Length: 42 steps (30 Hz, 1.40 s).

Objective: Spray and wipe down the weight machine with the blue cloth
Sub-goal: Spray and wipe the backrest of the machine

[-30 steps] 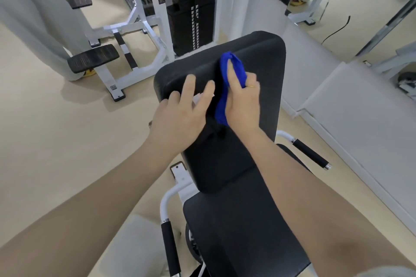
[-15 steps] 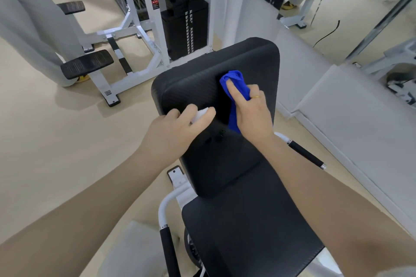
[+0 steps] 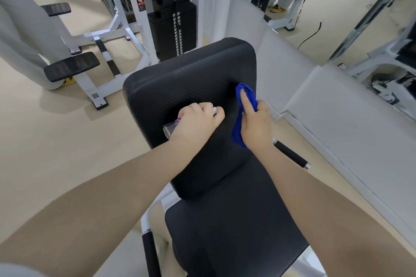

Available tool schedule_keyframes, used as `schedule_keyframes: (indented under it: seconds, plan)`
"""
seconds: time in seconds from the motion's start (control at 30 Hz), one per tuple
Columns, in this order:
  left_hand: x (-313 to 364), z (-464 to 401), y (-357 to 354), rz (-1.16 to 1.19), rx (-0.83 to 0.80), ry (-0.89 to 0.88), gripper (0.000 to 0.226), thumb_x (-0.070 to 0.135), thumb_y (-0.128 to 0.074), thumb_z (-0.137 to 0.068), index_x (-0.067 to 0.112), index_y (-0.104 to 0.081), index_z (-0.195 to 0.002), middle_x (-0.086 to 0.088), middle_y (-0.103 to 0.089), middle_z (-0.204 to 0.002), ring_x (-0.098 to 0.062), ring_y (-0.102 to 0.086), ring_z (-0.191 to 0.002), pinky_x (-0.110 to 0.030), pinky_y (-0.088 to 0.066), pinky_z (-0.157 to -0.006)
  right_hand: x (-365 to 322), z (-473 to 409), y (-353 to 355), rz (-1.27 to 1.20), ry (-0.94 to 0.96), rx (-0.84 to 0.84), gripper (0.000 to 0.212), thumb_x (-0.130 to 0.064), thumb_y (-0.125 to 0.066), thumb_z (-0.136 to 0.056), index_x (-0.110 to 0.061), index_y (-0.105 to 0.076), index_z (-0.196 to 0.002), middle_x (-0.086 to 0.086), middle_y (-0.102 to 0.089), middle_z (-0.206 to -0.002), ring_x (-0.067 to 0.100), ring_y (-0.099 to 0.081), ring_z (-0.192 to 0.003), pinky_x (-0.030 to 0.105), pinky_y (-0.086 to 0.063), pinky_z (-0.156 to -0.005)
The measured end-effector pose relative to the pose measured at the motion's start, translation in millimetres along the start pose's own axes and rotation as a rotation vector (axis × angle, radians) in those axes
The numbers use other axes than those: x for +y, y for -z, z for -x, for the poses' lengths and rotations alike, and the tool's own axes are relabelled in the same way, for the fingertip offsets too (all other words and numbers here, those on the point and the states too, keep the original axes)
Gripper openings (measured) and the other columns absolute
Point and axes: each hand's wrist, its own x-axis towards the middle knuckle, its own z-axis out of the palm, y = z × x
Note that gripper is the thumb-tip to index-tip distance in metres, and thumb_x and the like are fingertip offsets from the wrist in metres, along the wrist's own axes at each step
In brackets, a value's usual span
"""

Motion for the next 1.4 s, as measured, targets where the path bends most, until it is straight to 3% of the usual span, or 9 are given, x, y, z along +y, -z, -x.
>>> schedule_keyframes:
  seconds: [0.17,0.3,0.5,0.7,0.9,1.07,1.17,1.3,1.4]
  plan:
    - [-2,5,3,0.006,-0.009,-0.029,0.054,0.003,-0.051,-0.08,0.007,-0.017,-0.121,-0.015,-0.048,-0.102,-0.025,-0.056,-0.069,-0.031,-0.047,-0.053,9,9,-15,-0.069,0.029,0.028,0.062,-0.004,-0.04,-0.096,-0.02,-0.013,-0.149,0.017,-0.045,-0.106,0.019,-0.038,-0.082,0.025,-0.034,-0.074]
    - [-23,31,-2,0.066,0.257,0.06,0.049,-0.003,-0.028,-0.082,0.023,-0.043,-0.12,-0.003,-0.052,-0.077,-0.015,-0.024,-0.049,-0.024,-0.024,-0.042,-7,12,-22,-0.192,-0.073,0.095,0.062,-0.005,-0.041,-0.095,-0.022,-0.015,-0.149,0.013,-0.042,-0.101,0.021,-0.043,-0.082,0.031,-0.044,-0.08]
    - [-59,64,-4,0.333,0.359,0.223,0.04,0.0,-0.059,-0.074,0.005,-0.045,-0.111,-0.017,-0.059,-0.098,-0.024,-0.049,-0.049,-0.026,-0.03,-0.039,-102,13,-46,-0.061,0.512,0.145,0.052,0.005,-0.063,-0.068,-0.011,-0.059,-0.117,0.019,-0.056,-0.097,0.031,-0.05,-0.071,0.036,-0.049,-0.06]
    - [-86,83,-14,0.802,0.327,0.414,0.046,0.008,-0.069,-0.078,0.018,-0.039,-0.111,-0.017,-0.033,-0.142,-0.04,-0.057,-0.093,-0.039,-0.052,-0.06,-86,-34,-2,-0.33,-0.12,0.23,0.068,0.004,-0.038,-0.089,-0.026,-0.022,-0.148,0.016,-0.04,-0.111,0.032,-0.048,-0.088,0.039,-0.045,-0.083]
    - [-89,80,-20,1.376,0.409,0.743,0.054,0.006,-0.056,-0.085,0.018,-0.039,-0.135,0.009,-0.051,-0.12,-0.006,-0.053,-0.096,-0.022,-0.043,-0.083,-141,18,-22,-0.013,0.521,0.168,0.068,0.005,-0.054,-0.07,-0.012,-0.047,-0.136,0.021,-0.054,-0.094,0.032,-0.049,-0.069,0.032,-0.045,-0.054]
    - [-85,81,-23,1.473,0.394,0.726,0.064,0.0,-0.053,-0.081,0.022,-0.037,-0.139,0.01,-0.048,-0.135,0.021,-0.044,-0.099,-0.006,-0.037,-0.087,-136,-32,15,-0.035,0.101,0.183,0.062,0.001,-0.043,-0.088,-0.026,-0.033,-0.144,0.018,-0.042,-0.121,0.031,-0.045,-0.094,0.037,-0.047,-0.078]
    - [-86,79,-25,1.485,0.393,0.742,0.067,-0.002,-0.053,-0.079,0.022,-0.039,-0.139,0.008,-0.051,-0.133,0.014,-0.047,-0.1,0.004,-0.032,-0.08,-165,-16,18,-0.046,0.221,0.107,0.055,-0.008,-0.045,-0.089,-0.024,-0.04,-0.141,0.017,-0.041,-0.122,0.031,-0.047,-0.095,0.034,-0.046,-0.076]
    - [-87,82,-31,1.537,0.399,0.647,0.063,0.002,-0.052,-0.082,0.022,-0.036,-0.139,0.006,-0.053,-0.13,-0.001,-0.053,-0.1,-0.011,-0.043,-0.081,-188,-8,17,0.062,0.452,-0.005,0.051,-0.019,-0.046,-0.091,-0.03,-0.038,-0.141,0.013,-0.041,-0.121,0.027,-0.045,-0.1,0.03,-0.038,-0.068]
    - [-91,88,-29,1.475,0.37,0.59,0.063,0.004,-0.052,-0.087,0.02,-0.029,-0.143,0.02,-0.033,-0.14,0.015,-0.038,-0.108,0.001,-0.033,-0.084,-145,-39,28,0.035,0.137,0.18,0.048,-0.017,-0.043,-0.092,-0.03,-0.043,-0.138,0.013,-0.041,-0.123,0.029,-0.048,-0.101,0.036,-0.047,-0.079]
